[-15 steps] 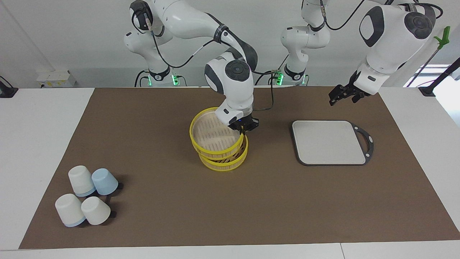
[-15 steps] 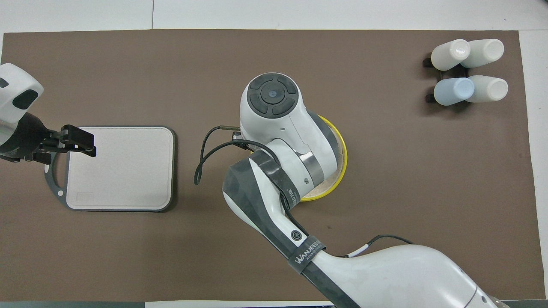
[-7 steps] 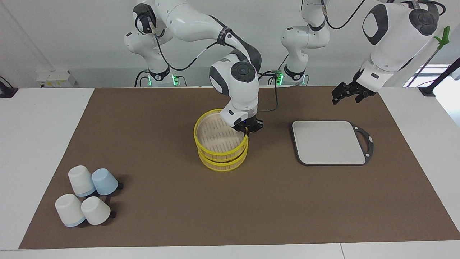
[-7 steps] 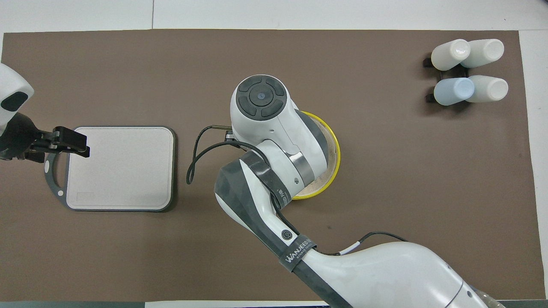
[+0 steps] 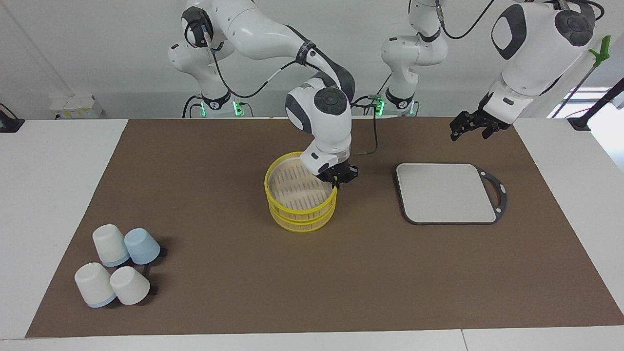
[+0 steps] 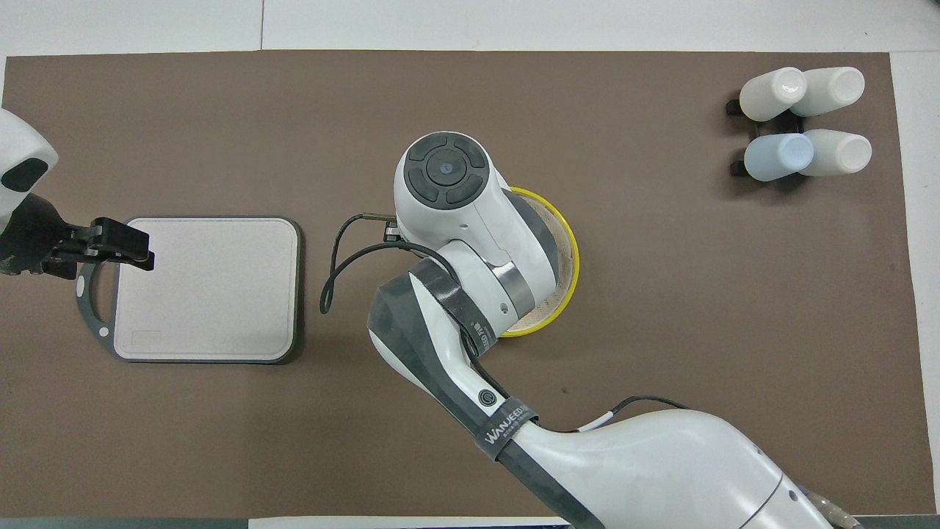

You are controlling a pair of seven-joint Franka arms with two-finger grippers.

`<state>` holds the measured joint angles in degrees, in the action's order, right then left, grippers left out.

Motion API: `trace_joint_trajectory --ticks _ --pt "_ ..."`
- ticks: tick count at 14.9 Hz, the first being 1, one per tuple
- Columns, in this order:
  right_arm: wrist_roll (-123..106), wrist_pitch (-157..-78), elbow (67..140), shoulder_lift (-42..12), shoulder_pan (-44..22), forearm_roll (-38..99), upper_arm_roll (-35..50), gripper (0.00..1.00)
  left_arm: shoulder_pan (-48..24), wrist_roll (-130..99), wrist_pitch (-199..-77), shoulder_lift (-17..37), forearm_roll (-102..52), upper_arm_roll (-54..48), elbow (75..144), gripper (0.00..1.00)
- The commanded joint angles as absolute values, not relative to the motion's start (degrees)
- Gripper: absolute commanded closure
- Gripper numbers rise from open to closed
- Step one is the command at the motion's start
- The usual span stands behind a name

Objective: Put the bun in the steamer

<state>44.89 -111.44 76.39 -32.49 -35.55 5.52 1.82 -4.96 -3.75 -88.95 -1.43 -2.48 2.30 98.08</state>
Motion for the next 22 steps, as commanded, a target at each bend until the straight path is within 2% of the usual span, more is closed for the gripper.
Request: trace_joint_trajectory --ticks 1,13,14,15,16,17,22 --pt "46.1 -112.0 76.0 -32.7 -35.6 4.5 1.8 1.0 -4.0 -2.9 -89.6 -2.7 -1.5 1.6 99.2 0.0" --pt "46.2 -112.2 77.0 -32.7 -35.9 4.7 1.8 1.0 -4.1 -2.3 -90.7 -1.8 -0.9 1.6 97.9 0.0" --pt "46.2 -112.1 77.0 -32.6 -35.9 4.7 1.8 0.82 -4.1 -0.8 -90.5 -1.9 -0.8 1.7 98.0 0.0" --pt "46.2 -112.1 77.0 -32.6 -35.9 4.7 1.9 0.54 -4.2 0.7 -90.7 -1.7 -0.5 1.7 98.0 0.0" --pt "46.2 -112.1 77.0 -32.6 -35.9 4.6 1.8 0.21 -4.2 0.9 -90.5 -1.5 -0.7 2.0 97.9 0.0" --pt "46.2 -112.0 76.9 -32.5 -36.3 4.5 1.8 0.0 -4.1 0.9 -90.1 -1.6 -1.5 2.4 98.0 0.0" --pt "44.8 -108.8 75.9 -30.4 -35.3 2.3 1.8 0.0 -5.0 0.9 -90.3 -2.0 -1.6 2.3 98.8 0.0"
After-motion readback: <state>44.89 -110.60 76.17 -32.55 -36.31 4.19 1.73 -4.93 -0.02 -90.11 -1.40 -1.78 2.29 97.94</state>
